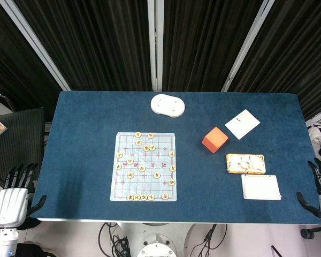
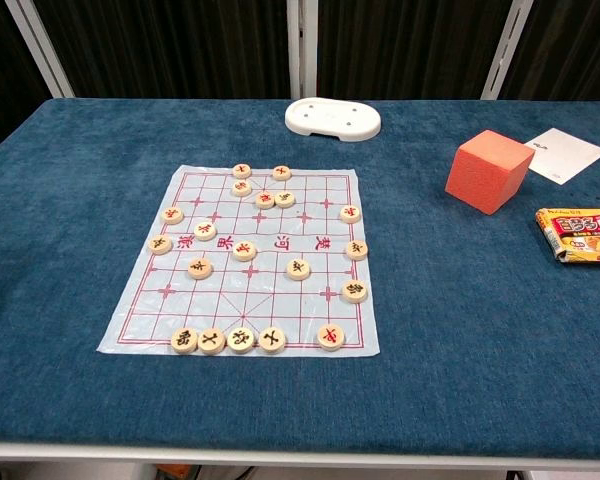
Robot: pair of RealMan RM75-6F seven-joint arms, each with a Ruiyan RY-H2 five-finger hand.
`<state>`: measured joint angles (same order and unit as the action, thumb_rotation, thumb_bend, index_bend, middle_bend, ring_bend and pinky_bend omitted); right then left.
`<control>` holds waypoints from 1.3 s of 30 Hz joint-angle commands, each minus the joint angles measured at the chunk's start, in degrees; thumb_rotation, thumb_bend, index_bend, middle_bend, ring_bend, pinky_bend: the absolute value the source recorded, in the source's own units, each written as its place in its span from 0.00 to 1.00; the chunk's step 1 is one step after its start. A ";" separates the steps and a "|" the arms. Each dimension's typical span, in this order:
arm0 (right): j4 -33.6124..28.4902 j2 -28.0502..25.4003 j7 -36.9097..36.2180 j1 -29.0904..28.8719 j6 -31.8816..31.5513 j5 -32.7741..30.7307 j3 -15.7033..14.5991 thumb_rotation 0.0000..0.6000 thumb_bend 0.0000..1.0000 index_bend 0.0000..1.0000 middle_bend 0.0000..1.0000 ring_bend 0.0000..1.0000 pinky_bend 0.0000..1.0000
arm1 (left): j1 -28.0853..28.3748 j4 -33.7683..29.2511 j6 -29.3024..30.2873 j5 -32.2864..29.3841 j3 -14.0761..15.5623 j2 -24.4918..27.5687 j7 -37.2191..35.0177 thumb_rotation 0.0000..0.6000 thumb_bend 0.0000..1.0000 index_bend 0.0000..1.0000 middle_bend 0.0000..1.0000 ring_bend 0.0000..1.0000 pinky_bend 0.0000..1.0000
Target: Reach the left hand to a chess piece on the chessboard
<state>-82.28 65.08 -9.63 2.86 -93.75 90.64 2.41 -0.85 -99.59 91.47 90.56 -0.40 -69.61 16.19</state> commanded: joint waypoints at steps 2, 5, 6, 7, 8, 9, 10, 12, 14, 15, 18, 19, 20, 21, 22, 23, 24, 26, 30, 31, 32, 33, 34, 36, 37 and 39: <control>0.46 0.27 -0.13 -0.03 0.26 0.02 -0.22 1.00 0.22 0.00 0.00 0.00 0.00 | -0.06 0.00 -0.11 -0.01 0.18 -0.08 0.05 1.00 0.23 0.05 0.07 0.00 0.04; 0.77 0.30 -0.21 -0.09 0.25 0.09 -0.22 1.00 0.22 0.00 0.00 0.00 0.00 | -0.09 -0.03 -0.12 -0.01 0.23 -0.10 0.15 1.00 0.23 0.05 0.07 0.00 0.04; 0.81 0.30 -0.26 -0.10 0.21 0.14 -0.24 1.00 0.22 0.00 0.00 0.00 0.00 | -0.10 -0.05 -0.11 0.04 0.26 -0.13 0.15 1.00 0.23 0.05 0.07 0.00 0.04; 0.81 0.30 -0.34 -0.09 0.16 0.18 -0.26 1.00 0.22 0.00 0.00 0.00 0.00 | -0.08 -0.12 -0.12 0.15 0.31 -0.15 0.18 1.00 0.23 0.05 0.07 0.00 0.04; 0.73 0.26 -0.43 -0.06 0.09 0.23 -0.29 1.00 0.22 0.00 0.00 0.00 0.00 | -0.01 -0.28 -0.23 0.35 0.40 -0.12 0.27 1.00 0.23 0.05 0.07 0.00 0.04; 0.67 0.22 -0.45 -0.04 0.03 0.26 -0.30 1.00 0.22 0.00 0.00 0.00 0.00 | 0.10 -0.42 -0.38 0.51 0.45 -0.05 0.38 1.00 0.23 0.05 0.07 0.00 0.04; 0.59 0.17 -0.47 0.01 -0.13 0.27 -0.27 1.00 0.22 0.00 0.00 0.00 0.00 | 0.30 -0.63 -0.63 0.66 0.44 0.11 0.57 1.00 0.23 0.05 0.07 0.00 0.04; 0.51 0.14 -0.54 0.04 -0.28 0.14 -0.15 1.00 0.22 0.00 0.00 0.00 0.00 | 0.79 -0.95 -1.15 0.74 0.19 0.38 0.69 1.00 0.23 0.05 0.07 0.00 0.04; 0.52 0.17 -0.66 0.09 -0.38 -0.03 -0.05 1.00 0.22 0.00 0.00 0.00 0.00 | 1.72 -1.22 -2.21 0.69 -0.27 0.61 0.38 1.00 0.23 0.05 0.07 0.00 0.04; 0.57 0.20 -0.67 0.13 -0.36 -0.07 -0.09 1.00 0.22 0.00 0.00 0.00 0.00 | 2.25 -1.35 -2.90 0.68 -0.46 0.68 0.21 1.00 0.23 0.05 0.07 0.00 0.04; 1.02 0.38 -0.41 0.21 -0.18 -0.10 -0.30 1.00 0.22 0.00 0.00 0.00 0.00 | 4.93 -1.55 -6.18 1.21 -1.17 0.69 -1.91 1.00 0.23 0.06 0.07 0.00 0.05; 1.31 0.53 -0.32 0.21 0.00 -0.06 -0.45 1.00 0.22 0.00 0.00 0.00 0.00 | 6.47 -1.69 -8.33 1.22 -1.48 0.73 -3.59 1.00 0.23 0.06 0.07 0.00 0.06; 1.50 0.65 -0.33 0.19 0.09 0.10 -0.59 1.00 0.22 0.00 0.00 0.00 0.00 | 7.85 -1.81 -10.21 1.21 -1.81 0.83 -4.94 1.00 0.23 0.07 0.07 0.00 0.06; 1.65 0.75 -0.32 0.19 0.10 0.27 -0.73 1.00 0.22 0.00 0.00 0.00 0.00 | 9.36 -1.83 -12.10 1.19 -2.29 0.87 -6.37 1.00 0.23 0.07 0.07 0.00 0.07; 1.74 0.87 -0.29 0.21 0.04 0.49 -0.86 1.00 0.22 0.00 0.00 0.00 0.00 | 11.39 -1.66 -14.51 0.92 -3.15 0.76 -7.82 1.00 0.23 0.07 0.07 0.00 0.07; 1.72 0.92 -0.29 0.27 -0.11 0.66 -0.95 1.00 0.22 0.00 0.00 0.00 0.00 | 12.88 -1.39 -16.15 0.69 -3.86 0.56 -8.25 1.00 0.23 0.07 0.07 0.00 0.08; 1.66 0.93 -0.29 0.34 -0.32 0.82 -1.00 1.00 0.22 0.00 0.00 0.00 0.00 | 14.35 -0.92 -17.56 0.69 -4.57 0.14 -8.45 1.00 0.23 0.08 0.07 0.00 0.08; 1.52 0.87 -0.16 0.50 -0.90 1.02 -0.95 1.00 0.22 0.00 0.00 0.00 0.00 | 17.57 1.20 -19.99 1.02 -6.13 -1.83 -9.71 1.00 0.23 0.11 0.09 0.00 0.10; 1.26 0.60 -0.32 0.56 -1.48 1.00 -0.63 1.00 0.22 0.00 0.00 0.00 0.00 | 22.15 7.16 -24.01 -0.23 -7.80 -6.80 -12.88 1.00 0.23 0.16 0.13 0.00 0.13; 1.19 0.50 -0.33 0.55 -1.57 1.00 -0.56 1.00 0.22 0.00 0.00 0.00 0.00 | 23.02 8.38 -24.96 -0.71 -7.98 -7.86 -13.32 1.00 0.23 0.17 0.13 0.00 0.13; 1.10 0.35 -0.32 0.53 -1.64 0.96 -0.46 1.00 0.22 0.00 0.00 0.00 0.00 | 24.07 10.00 -26.12 -1.37 -8.18 -9.28 -13.74 1.00 0.23 0.18 0.13 0.00 0.13; 1.04 0.23 -0.33 0.53 -1.68 0.90 -0.40 1.00 0.22 0.00 0.00 0.00 0.00 | 24.80 11.21 -26.95 -1.89 -8.29 -10.34 -14.00 1.00 0.23 0.18 0.13 0.00 0.13; 0.96 0.10 -0.38 0.52 -1.70 0.81 -0.32 1.00 0.22 0.00 0.00 0.00 0.00 | 25.49 12.41 -27.77 -2.48 -8.41 -11.38 -14.27 1.00 0.23 0.19 0.13 0.00 0.13; 0.80 -0.19 -0.55 0.55 -1.86 0.62 -0.12 1.00 0.22 0.00 0.00 0.00 0.00 | 26.90 15.20 -29.45 -3.87 -8.61 -13.76 -14.83 1.00 0.23 0.19 0.13 0.00 0.13; 0.76 -0.31 -0.70 0.60 -1.97 0.53 -0.03 1.00 0.22 0.00 0.00 0.00 0.00 | 27.55 16.75 -30.07 -4.40 -8.64 -15.09 -15.04 1.00 0.23 0.20 0.13 0.00 0.13; 0.72 -0.47 -0.93 0.67 -2.06 0.37 0.04 1.00 0.22 0.00 0.00 0.00 0.00 | 28.28 18.87 -30.71 -5.18 -8.58 -17.05 -15.72 1.00 0.23 0.21 0.13 0.00 0.13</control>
<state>-81.54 64.64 -10.53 3.51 -95.78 91.02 2.43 26.00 -82.89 62.17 86.73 -8.66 -84.54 1.53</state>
